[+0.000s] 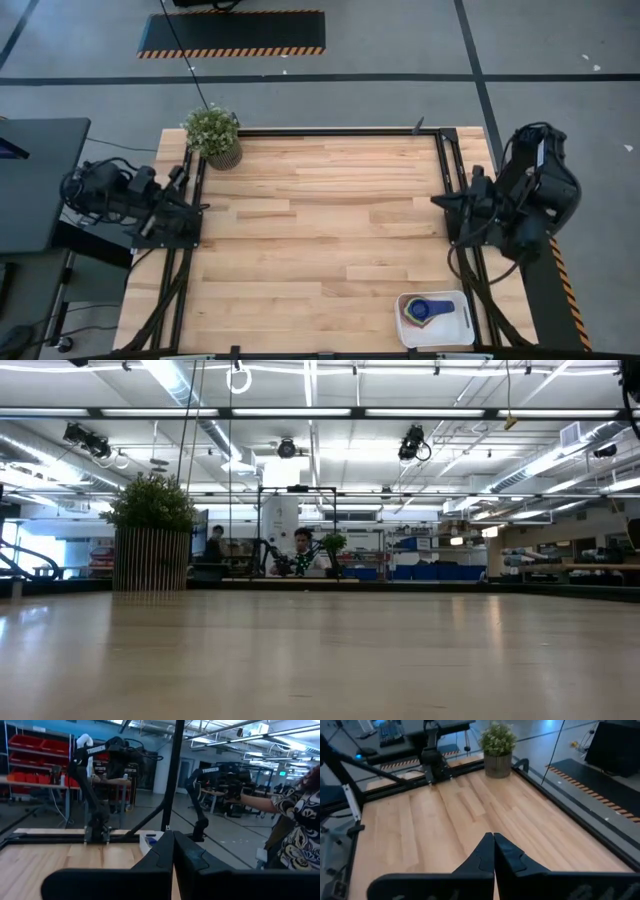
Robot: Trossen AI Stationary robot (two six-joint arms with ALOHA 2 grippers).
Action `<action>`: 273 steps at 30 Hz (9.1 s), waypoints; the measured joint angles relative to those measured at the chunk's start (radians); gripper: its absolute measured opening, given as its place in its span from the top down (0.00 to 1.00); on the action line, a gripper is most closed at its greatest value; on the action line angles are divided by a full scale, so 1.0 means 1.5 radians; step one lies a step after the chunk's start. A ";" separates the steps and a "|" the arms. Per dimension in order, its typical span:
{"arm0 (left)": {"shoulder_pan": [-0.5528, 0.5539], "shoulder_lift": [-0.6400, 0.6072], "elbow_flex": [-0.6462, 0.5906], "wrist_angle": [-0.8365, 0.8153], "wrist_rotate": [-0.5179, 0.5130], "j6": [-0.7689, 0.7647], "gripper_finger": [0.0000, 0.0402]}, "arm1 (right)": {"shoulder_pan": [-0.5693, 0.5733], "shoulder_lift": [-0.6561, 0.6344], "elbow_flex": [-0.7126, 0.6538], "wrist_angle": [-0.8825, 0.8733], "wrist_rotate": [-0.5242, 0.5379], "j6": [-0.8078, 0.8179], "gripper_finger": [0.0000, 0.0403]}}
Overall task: Nest measuring cups in basket
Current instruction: Return to Home Position
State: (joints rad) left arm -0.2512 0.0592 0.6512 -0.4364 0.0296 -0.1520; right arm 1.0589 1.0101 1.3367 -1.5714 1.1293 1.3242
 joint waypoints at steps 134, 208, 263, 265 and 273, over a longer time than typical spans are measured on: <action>0.001 -0.036 -0.330 0.123 -0.135 0.057 0.97 | 0.165 -0.286 -0.707 0.379 0.275 -0.010 0.96; 0.001 -0.035 -0.330 0.128 -0.142 0.127 0.97 | -0.318 -0.576 -0.548 0.634 0.044 -0.726 0.96; 0.001 -0.035 -0.330 0.132 -0.198 0.141 0.97 | -0.421 -0.579 -0.887 1.114 -0.249 -1.002 0.96; 0.001 -0.035 -0.330 0.132 -0.198 0.141 0.97 | -0.421 -0.579 -0.887 1.114 -0.249 -1.002 0.96; 0.001 -0.035 -0.330 0.132 -0.198 0.144 0.97 | -0.421 -0.579 -0.887 1.115 -0.248 -1.002 0.96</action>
State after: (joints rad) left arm -0.2504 0.0063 0.1558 -0.2379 -0.2672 0.0635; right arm 0.4274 0.1410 0.0059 0.1007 0.7567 -0.1783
